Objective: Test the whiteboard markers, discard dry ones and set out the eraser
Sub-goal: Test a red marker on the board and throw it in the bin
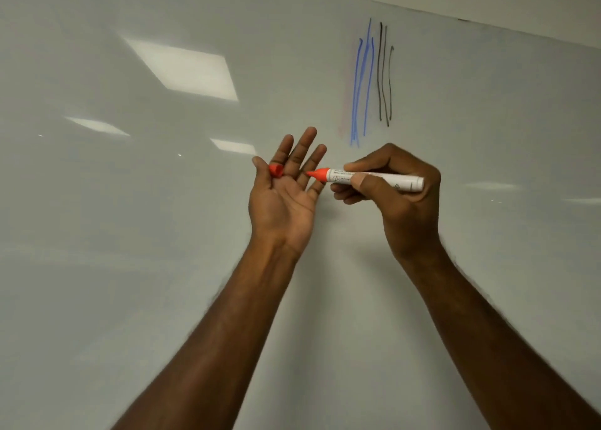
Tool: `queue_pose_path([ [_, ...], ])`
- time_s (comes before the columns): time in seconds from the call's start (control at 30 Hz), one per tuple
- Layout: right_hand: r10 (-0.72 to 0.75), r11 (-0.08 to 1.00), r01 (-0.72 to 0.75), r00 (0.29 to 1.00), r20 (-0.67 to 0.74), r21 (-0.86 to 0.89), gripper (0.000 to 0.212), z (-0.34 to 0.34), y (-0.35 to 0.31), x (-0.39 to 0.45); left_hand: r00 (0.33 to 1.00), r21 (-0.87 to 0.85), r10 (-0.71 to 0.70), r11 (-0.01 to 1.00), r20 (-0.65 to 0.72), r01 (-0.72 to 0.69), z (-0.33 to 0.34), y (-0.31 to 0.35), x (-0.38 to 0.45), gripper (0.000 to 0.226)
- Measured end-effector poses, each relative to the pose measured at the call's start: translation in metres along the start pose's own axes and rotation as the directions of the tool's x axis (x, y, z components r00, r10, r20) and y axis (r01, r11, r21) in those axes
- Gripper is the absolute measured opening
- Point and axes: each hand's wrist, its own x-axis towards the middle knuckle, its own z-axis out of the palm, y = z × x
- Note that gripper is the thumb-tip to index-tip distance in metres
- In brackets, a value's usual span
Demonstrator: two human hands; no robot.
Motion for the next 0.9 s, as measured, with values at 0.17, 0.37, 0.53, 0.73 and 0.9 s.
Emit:
queue_pose_path([
  [0.17, 0.001, 1.000, -0.002, 1.000, 0.004, 0.007, 0.014, 0.010, 0.000, -0.008, 0.997, -0.058, -0.043, 0.997, 0.070, 0.047, 0.008, -0.003, -0.014, 0.059],
  [0.37, 0.023, 1.000, -0.023, 1.000, -0.007, -0.011, 0.014, 0.016, -0.004, -0.009, 0.994, -0.017, -0.049, 0.999, 0.099, 0.051, 0.014, 0.002, -0.021, 0.059],
  [0.53, 0.001, 0.999, 0.000, 1.000, 0.023, -0.036, 0.013, 0.023, -0.007, -0.012, 0.991, 0.104, -0.064, 0.993, 0.115, 0.052, 0.016, 0.007, -0.033, 0.058],
  [0.73, 0.300, 0.937, -0.276, 0.950, -0.086, 0.214, 0.010, 0.045, -0.012, -0.025, 0.981, 0.210, -0.061, 0.977, 0.186, 0.021, 0.004, 0.015, -0.044, 0.053],
  [0.9, 0.571, 0.757, -0.463, 0.812, -0.122, 0.460, 0.011, 0.076, -0.019, -0.046, 0.978, 0.250, -0.007, 0.967, 0.211, -0.047, -0.014, 0.018, -0.053, 0.049],
])
